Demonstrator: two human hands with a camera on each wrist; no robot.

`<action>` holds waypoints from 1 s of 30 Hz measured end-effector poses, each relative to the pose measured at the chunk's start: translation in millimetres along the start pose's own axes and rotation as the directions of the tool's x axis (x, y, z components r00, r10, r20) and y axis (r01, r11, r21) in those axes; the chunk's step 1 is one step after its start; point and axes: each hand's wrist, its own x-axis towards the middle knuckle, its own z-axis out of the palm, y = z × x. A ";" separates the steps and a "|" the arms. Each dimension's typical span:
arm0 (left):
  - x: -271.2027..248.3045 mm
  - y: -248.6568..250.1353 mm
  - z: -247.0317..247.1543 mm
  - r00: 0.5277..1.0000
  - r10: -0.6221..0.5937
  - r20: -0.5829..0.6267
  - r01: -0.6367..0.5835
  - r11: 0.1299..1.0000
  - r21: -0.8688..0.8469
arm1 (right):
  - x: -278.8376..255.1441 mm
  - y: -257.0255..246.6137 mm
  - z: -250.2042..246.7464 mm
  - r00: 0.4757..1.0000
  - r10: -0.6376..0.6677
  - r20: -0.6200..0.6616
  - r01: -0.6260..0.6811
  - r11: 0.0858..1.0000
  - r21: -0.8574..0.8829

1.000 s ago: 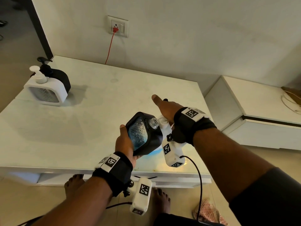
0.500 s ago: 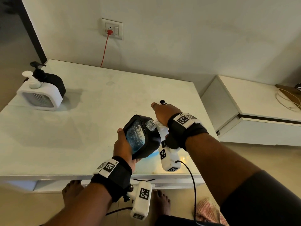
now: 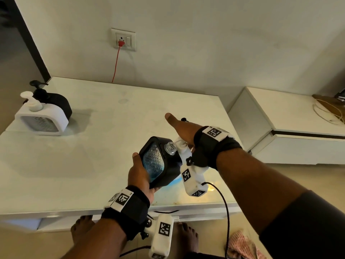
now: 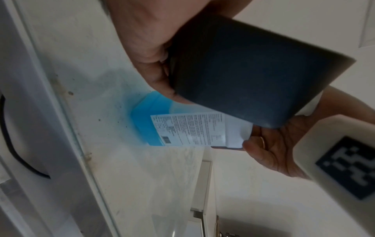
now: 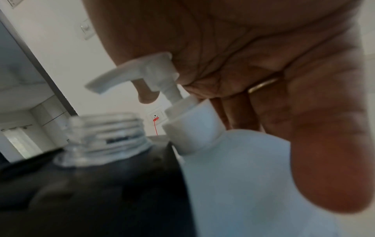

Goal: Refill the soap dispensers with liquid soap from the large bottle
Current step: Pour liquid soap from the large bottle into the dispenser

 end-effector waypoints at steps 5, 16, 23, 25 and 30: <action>0.7 -2.3 -0.4 1.000 -0.003 0.005 0.003 1.000 0.011 | 16.8 4.6 10.6 0.996 -0.004 -0.089 0.003 1.000 -0.009; 5.3 -3.4 -1.9 1.000 -0.017 0.014 0.017 1.000 0.008 | 36.5 17.6 19.4 0.982 -0.031 -0.186 0.001 0.987 -0.162; 2.5 0.0 -1.5 1.000 -0.019 -0.013 0.019 1.000 0.011 | 3.5 0.6 0.4 0.999 -0.004 -0.041 0.003 1.000 -0.024; 2.7 0.6 -0.5 1.000 -0.022 -0.007 0.022 1.000 0.012 | -2.1 0.0 -1.9 1.000 0.004 -0.019 -0.004 1.000 0.001; 1.4 0.2 0.5 1.000 -0.019 0.016 0.019 1.000 0.019 | 12.0 1.0 8.8 0.997 0.004 -0.078 -0.009 0.998 -0.067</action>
